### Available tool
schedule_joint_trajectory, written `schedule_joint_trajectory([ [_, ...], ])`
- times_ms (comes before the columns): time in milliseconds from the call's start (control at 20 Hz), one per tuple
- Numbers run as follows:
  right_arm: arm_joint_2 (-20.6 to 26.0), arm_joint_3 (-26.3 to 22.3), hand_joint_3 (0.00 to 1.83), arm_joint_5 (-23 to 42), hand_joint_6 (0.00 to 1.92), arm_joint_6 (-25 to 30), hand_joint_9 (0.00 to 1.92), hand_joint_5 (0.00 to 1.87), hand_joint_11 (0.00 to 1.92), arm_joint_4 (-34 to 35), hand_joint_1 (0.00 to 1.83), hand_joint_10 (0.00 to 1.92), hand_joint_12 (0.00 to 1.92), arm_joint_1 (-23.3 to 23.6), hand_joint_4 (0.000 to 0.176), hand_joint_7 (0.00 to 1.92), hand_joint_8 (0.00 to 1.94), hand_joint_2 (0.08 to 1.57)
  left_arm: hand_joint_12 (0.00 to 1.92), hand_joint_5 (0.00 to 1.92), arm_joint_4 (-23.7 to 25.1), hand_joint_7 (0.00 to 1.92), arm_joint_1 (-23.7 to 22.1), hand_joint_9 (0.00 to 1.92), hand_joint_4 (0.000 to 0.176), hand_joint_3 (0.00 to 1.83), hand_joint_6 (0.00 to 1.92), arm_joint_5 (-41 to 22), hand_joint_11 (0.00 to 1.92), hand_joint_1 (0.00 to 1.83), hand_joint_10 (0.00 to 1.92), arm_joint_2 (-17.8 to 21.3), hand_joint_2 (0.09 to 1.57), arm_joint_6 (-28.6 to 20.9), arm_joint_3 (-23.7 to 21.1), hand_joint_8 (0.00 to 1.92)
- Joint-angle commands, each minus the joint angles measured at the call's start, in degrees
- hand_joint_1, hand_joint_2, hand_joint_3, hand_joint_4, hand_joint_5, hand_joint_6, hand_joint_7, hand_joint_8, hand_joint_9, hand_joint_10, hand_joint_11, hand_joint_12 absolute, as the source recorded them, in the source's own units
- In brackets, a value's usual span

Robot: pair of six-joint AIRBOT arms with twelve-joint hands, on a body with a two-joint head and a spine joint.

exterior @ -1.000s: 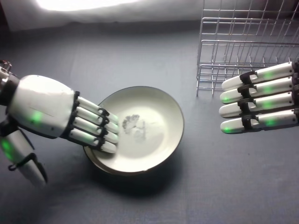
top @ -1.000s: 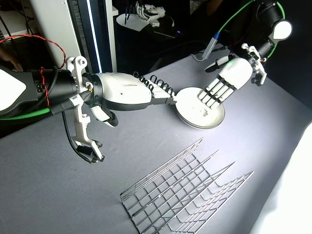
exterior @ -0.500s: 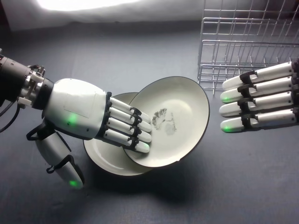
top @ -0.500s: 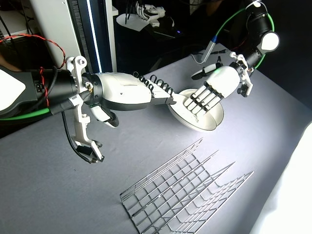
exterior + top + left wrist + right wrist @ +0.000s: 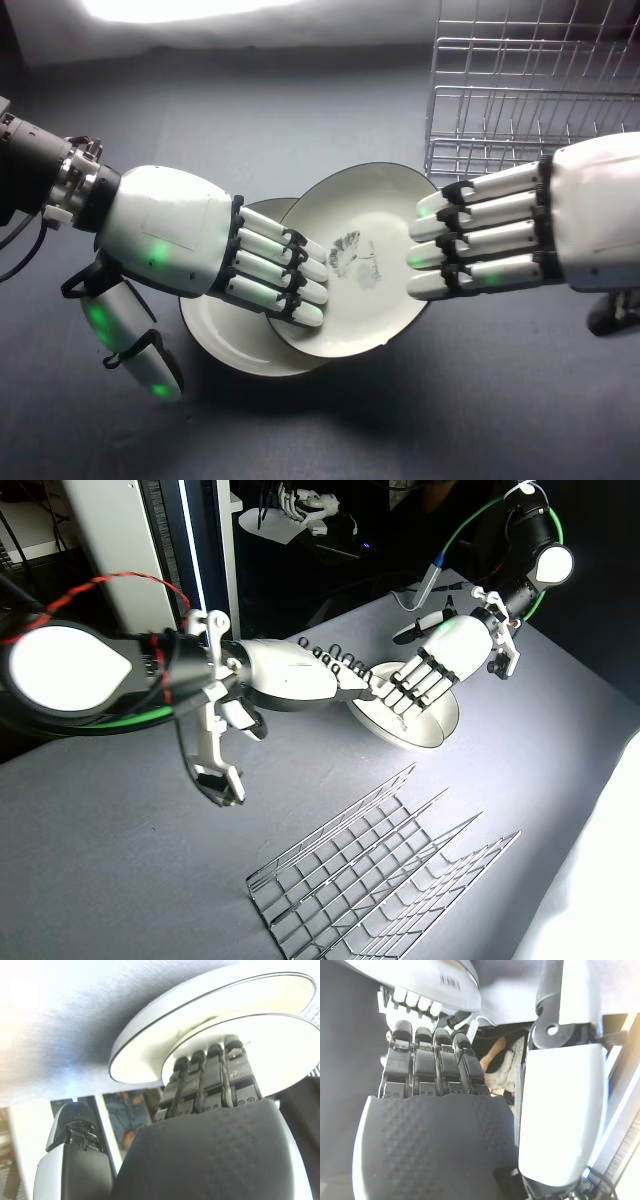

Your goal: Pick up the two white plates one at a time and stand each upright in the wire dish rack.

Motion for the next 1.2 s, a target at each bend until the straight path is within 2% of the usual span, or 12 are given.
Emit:
schedule_joint_trajectory([
  [0,-0.35,0.76,0.00,2.23,0.00,-0.06,0.00,0.00,0.00,3.76,1.19,0.00,0.20,0.91,0.000,0.00,0.00,0.81,0.00,0.03,0.88,0.00,0.39,0.00,0.000,0.01,0.00,0.88,0.00,0.00,0.00,-1.31,1.09,-0.33,-0.55,0.00],
  [200,-5.23,4.65,0.00,0.55,0.00,-0.06,0.00,0.00,0.00,3.76,1.19,0.00,0.19,2.57,0.000,0.00,0.00,0.79,0.00,0.04,0.83,0.00,0.35,0.00,0.000,0.00,0.01,1.05,0.00,0.00,0.00,-1.50,1.08,-0.59,-0.63,0.00],
  [300,-7.02,5.75,0.00,-0.20,0.00,-0.06,0.00,0.00,0.00,3.77,1.20,0.00,0.26,2.97,0.000,0.00,0.00,0.80,0.00,0.03,0.83,0.00,0.33,0.00,0.000,0.00,0.00,1.05,0.00,0.00,0.00,-1.54,1.07,-0.59,-0.62,0.00],
  [400,-8.51,6.51,0.00,-0.85,0.00,-0.05,0.00,0.00,0.00,3.78,1.21,0.00,0.23,2.97,0.000,0.00,0.00,0.80,0.00,0.03,0.84,0.00,0.33,0.00,0.000,0.00,0.00,1.05,0.00,0.00,0.00,-1.54,1.07,-0.60,-0.62,0.00],
  [450,-9.65,7.18,0.00,-1.36,0.00,-0.06,0.00,0.00,0.00,3.77,1.18,0.00,0.33,2.97,0.000,0.00,0.00,0.79,0.00,0.03,0.84,0.00,0.33,0.00,0.000,0.00,0.00,1.05,0.00,0.00,0.00,-1.50,1.07,-0.61,-0.62,0.00],
  [550,-11.54,8.38,0.00,-1.98,0.00,-0.06,0.00,0.00,0.00,3.78,1.13,0.00,0.38,2.95,0.000,0.00,0.00,0.78,0.00,0.03,0.85,0.00,0.34,0.00,0.000,0.00,0.00,1.05,0.00,0.00,0.00,-1.42,1.07,-0.62,-0.61,0.00],
  [600,-12.42,8.91,0.00,-2.29,0.00,-0.06,0.00,0.00,0.00,3.80,1.16,0.00,0.30,2.95,0.000,0.00,0.00,0.79,0.00,0.02,0.85,0.00,0.34,0.00,0.000,0.00,0.00,1.05,0.00,0.00,0.00,-1.40,1.08,-0.62,-0.62,0.00],
  [750,-14.61,9.96,0.00,-3.43,0.00,-0.06,0.00,0.00,0.00,4.74,1.20,0.00,0.23,2.94,0.000,0.00,0.00,0.81,0.00,0.03,0.85,0.00,0.41,0.00,0.000,0.00,0.01,1.05,0.00,0.00,0.00,-1.32,1.08,-0.61,-0.62,0.00],
  [1050,-17.43,12.11,0.00,-4.24,0.00,-0.06,0.00,0.00,0.00,5.25,1.19,0.00,0.22,2.96,0.000,0.00,0.00,0.79,0.00,0.02,0.85,0.00,0.48,0.00,0.000,0.00,0.00,1.05,0.00,0.00,0.00,-1.30,1.06,-0.61,-0.64,0.00],
  [1150,-18.21,13.36,0.00,-4.28,0.00,-0.06,0.00,0.00,0.00,5.26,1.19,0.00,0.29,2.94,0.000,0.00,0.00,0.80,0.00,0.01,0.84,0.00,0.53,0.00,0.000,0.00,0.00,1.05,0.00,0.00,0.00,-1.25,1.06,-0.60,-0.65,0.00],
])
